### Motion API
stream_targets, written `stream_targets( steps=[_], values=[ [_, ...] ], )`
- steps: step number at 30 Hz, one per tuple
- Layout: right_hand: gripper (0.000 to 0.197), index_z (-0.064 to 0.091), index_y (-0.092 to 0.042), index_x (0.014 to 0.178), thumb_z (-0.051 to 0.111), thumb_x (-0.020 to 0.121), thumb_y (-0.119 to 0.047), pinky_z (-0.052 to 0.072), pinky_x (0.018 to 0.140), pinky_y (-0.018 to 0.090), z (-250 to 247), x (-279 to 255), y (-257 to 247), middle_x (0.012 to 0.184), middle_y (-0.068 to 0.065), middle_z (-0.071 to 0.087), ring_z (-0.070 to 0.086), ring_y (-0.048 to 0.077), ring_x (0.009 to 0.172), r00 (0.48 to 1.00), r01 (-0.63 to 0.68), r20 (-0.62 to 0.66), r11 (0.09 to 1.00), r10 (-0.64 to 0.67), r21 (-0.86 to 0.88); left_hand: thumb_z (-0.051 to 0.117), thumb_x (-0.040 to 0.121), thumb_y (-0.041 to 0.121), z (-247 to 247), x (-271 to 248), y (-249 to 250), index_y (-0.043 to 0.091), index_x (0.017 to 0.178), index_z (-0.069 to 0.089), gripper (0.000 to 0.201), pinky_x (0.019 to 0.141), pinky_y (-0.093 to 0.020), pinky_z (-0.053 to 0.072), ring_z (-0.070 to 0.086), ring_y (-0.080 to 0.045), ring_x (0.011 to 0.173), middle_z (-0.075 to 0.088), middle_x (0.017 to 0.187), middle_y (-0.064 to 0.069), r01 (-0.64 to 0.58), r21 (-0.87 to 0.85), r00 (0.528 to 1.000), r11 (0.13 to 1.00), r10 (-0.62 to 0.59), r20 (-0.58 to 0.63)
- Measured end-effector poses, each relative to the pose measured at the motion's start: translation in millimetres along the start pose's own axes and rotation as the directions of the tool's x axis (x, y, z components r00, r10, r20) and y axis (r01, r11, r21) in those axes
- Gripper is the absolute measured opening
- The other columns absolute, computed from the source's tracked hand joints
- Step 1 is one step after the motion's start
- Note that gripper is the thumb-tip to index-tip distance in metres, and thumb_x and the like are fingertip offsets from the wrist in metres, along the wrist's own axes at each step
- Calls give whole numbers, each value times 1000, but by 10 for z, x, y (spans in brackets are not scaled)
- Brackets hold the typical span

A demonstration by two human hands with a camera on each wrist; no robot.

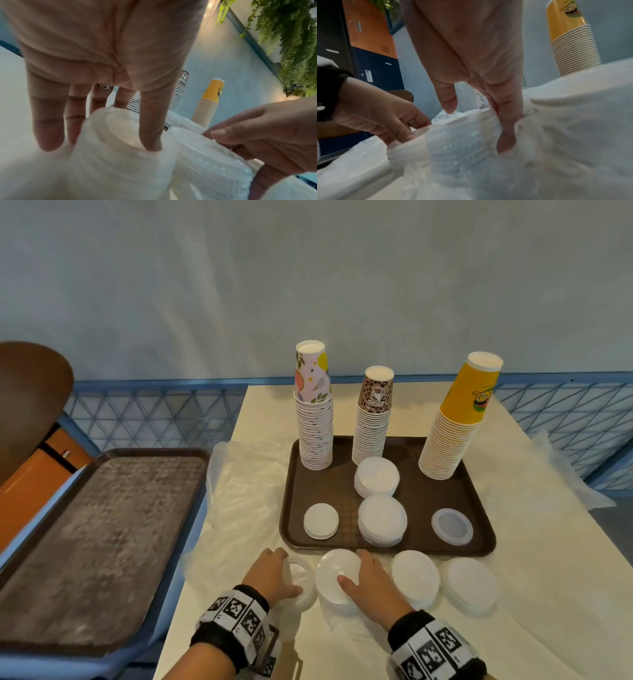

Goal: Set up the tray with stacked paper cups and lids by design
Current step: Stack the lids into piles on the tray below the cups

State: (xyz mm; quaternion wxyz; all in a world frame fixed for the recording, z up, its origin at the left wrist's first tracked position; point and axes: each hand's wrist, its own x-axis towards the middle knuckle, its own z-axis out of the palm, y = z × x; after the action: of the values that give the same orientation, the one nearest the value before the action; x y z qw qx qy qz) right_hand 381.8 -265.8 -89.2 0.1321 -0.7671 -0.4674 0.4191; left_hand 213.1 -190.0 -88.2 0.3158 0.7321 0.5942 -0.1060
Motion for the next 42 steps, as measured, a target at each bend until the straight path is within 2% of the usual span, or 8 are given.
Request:
stream_targets(
  steps=[9, 16, 20, 24, 28, 33, 37, 42],
  values=[
    [81, 22, -15, 144, 65, 81, -44, 36, 108, 34, 52, -6, -5, 141, 14, 38, 42, 28, 128, 997, -77, -25, 978, 73, -192, 75, 72, 41, 56, 6, -38, 15, 129, 42, 71, 103, -34, 41, 48, -26, 120, 43, 130, -9, 37, 8, 999, 999, -37, 22],
    [93, 19, -13, 146, 71, 75, -45, 38, 108, 32, 65, -16, 2, 148, 13, 24, 42, 28, 130, 999, -45, -27, 982, 41, -182, 77, 68, 45, 56, -2, -67, 13, 120, 44, 70, 98, -31, 43, 48, -24, 115, 44, 125, -7, 29, 11, 1000, 1000, -29, 2],
    [85, 23, -13, 142, 72, 77, -39, 39, 105, 30, -4, -73, 20, 143, 8, 40, 46, 23, 128, 1000, 19, 9, 998, -18, -67, 76, 72, 38, -50, -61, -33, 16, 109, 36, 59, 84, -27, 42, 54, -21, 101, 56, 114, -6, -17, -13, 997, 1000, 18, 74],
    [60, 35, -17, 129, 67, 82, -38, 44, 89, 25, -296, -243, 12, 124, 3, 55, 53, 17, 108, 991, 130, -13, 987, -130, 97, 72, 78, 36, -411, -122, 161, 19, 108, 34, 51, 77, -24, 39, 49, -16, 91, 56, 110, -4, -132, -32, 989, 991, 134, 63],
    [47, 43, -23, 124, 64, 85, -36, 50, 92, 34, -778, -434, 80, 120, 0, 57, 56, 13, 106, 974, 208, -178, 863, -140, 460, 55, 92, 29, -817, -120, 596, 18, 111, 31, 32, 61, -20, 42, 52, -18, 89, 50, 105, -3, -268, -226, 962, 937, 274, -5],
    [48, 45, -24, 126, 62, 83, -37, 49, 91, 38, -1445, -593, 317, 120, 0, 57, 56, 19, 109, 877, 348, -479, 714, -19, 608, 42, 96, 22, -886, 115, 1491, 9, 125, 32, 33, 57, -24, 41, 49, -15, 77, 48, 105, -6, -315, -455, 937, 833, 348, -13],
    [92, 47, -22, 127, 68, 53, -72, 50, 92, 42, -1867, -703, 668, 121, 0, 60, 58, 19, 111, 806, 415, -589, 657, 55, 630, 45, 96, 22, -610, 479, 2227, 3, 132, 29, 44, 61, -27, 49, 59, -29, 97, 50, 120, -17, -322, -423, 922, 847, 381, 63],
    [79, 56, -33, 113, 71, 47, -73, 51, 86, 37, -2141, -769, 1125, 112, -6, 65, 61, 13, 104, 785, 409, -601, 603, 151, 685, 48, 95, 23, -167, 968, 2813, -1, 138, 28, 54, 99, -46, 48, 52, -38, 121, 46, 137, -21, -230, -353, 950, 907, 289, 122]
  ],
)
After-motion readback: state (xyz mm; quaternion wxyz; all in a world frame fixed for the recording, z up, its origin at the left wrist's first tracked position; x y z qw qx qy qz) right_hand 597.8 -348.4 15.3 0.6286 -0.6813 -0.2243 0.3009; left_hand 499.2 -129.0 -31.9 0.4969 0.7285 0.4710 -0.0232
